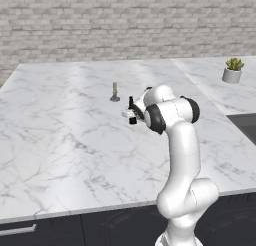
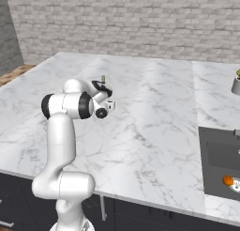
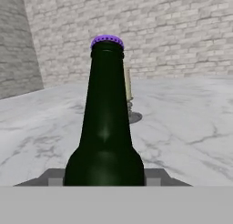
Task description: Open the cabinet directly in front. Then move the beer and the cup to the dining counter with the candle on it.
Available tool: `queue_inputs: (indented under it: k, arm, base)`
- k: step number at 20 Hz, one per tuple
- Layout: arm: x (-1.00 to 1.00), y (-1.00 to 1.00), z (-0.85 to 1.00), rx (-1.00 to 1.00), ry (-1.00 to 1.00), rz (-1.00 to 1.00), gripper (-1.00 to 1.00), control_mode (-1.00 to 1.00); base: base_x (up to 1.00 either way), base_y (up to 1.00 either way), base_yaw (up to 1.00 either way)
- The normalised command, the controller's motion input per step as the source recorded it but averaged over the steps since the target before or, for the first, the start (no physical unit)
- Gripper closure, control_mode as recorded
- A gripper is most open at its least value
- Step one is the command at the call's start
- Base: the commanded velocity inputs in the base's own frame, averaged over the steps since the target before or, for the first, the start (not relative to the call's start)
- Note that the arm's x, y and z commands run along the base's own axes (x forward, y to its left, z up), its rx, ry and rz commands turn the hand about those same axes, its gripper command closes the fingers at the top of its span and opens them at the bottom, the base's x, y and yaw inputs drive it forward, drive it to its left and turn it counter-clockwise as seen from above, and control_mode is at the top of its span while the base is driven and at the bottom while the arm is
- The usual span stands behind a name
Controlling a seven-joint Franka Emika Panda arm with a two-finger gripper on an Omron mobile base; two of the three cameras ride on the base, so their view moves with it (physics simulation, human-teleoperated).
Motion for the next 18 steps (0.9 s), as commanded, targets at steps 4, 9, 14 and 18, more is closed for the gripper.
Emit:
queue_inputs:
  k: [4,9,14,18]
  arm:
    - [0.00,0.00,-0.03,0.00,-0.09,0.01,1.00,-1.00]
    - [-0.05,0.00,0.00,0.00,-0.17,0.00,1.00,-1.00]
    - [-0.01,0.00,0.00,0.00,-0.09,0.00,1.00,-1.00]
    - [0.00,0.00,0.00,0.00,0.00,0.00,1.00,-1.00]
  base:
    - [0.00,0.00,0.00]
    - [0.00,0.00,0.00]
    - [0.00,0.00,0.00]
    - [0.00,0.00,0.00]
